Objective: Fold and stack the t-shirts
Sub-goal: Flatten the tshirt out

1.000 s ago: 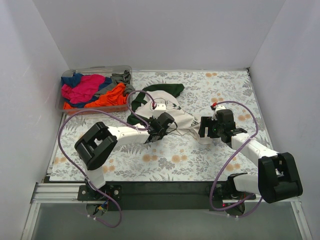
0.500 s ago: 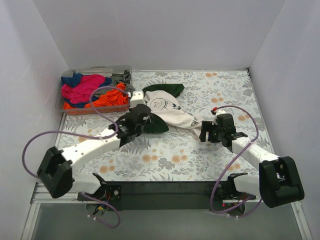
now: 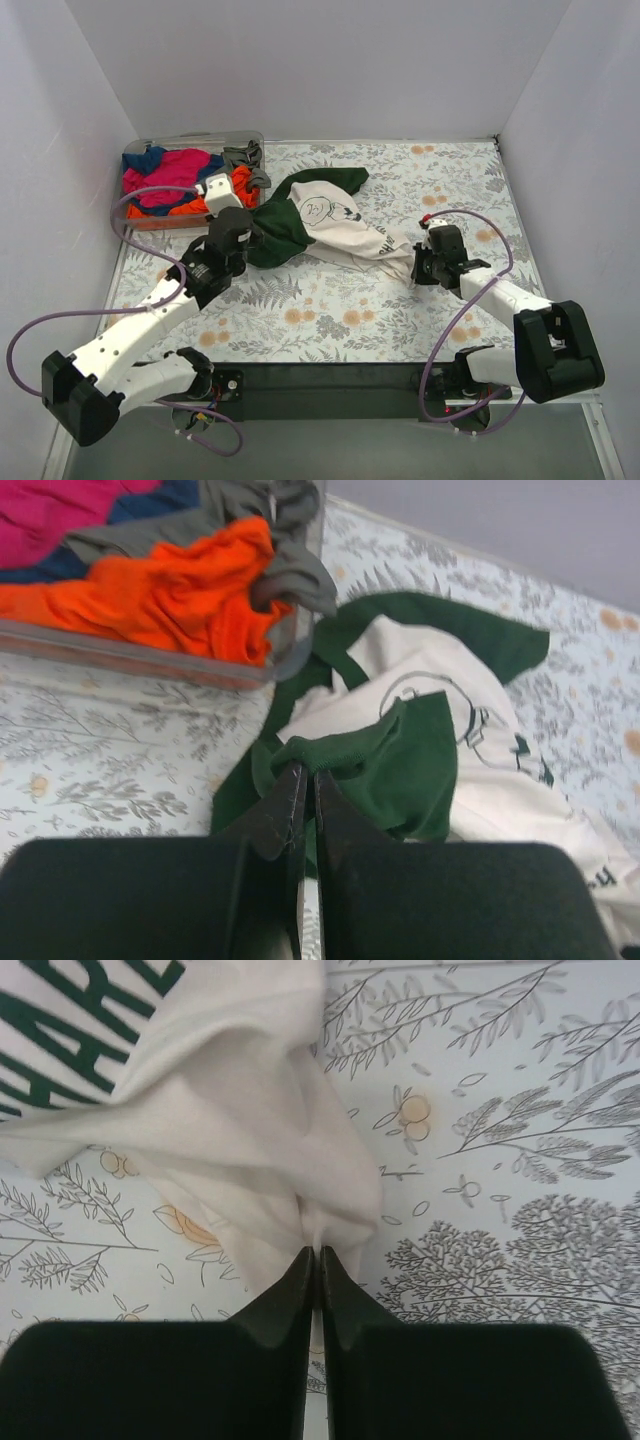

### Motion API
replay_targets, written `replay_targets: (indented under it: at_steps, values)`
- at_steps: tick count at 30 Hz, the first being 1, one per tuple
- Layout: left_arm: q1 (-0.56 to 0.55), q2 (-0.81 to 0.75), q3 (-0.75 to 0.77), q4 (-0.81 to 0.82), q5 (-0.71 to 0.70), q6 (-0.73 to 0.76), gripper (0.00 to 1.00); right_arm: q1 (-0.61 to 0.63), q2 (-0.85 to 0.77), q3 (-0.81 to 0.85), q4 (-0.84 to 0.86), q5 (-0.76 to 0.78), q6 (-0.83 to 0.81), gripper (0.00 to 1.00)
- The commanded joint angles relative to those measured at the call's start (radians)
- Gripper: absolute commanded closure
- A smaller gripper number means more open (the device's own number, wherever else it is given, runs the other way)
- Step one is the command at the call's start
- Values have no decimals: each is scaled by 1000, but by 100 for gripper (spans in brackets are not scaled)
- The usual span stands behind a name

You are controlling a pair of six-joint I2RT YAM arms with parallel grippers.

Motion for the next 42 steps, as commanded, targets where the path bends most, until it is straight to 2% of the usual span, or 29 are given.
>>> replay_targets:
  at_steps: [1,6,10,14,19,27,34,40,42]
  values:
    - [52,-69,25,52,-119,48,100,3,-3,125,-40,138,-27,99]
    - [174,-76,97,230,-145,196,100,-2,-31,322,-116,247,-71,99]
    - [241,-57,215,388,-76,287,100,-6,-25,451,-134,355,-100,99]
    - [274,28,362,393,-10,366,100,-6,-31,547,-137,435,-114,99]
    - [281,82,441,411,62,432,100,-8,-77,668,-134,556,-185,99]
    - [287,142,556,382,267,418,100,-9,-101,920,-134,616,-309,99]
    - [289,148,524,373,315,363,100,-9,-55,1060,-134,570,-357,99]
    - [318,213,395,363,239,274,100,-8,101,1074,-134,415,-285,99]
    - [356,242,337,357,239,243,100,-2,175,1057,-137,409,-274,99]
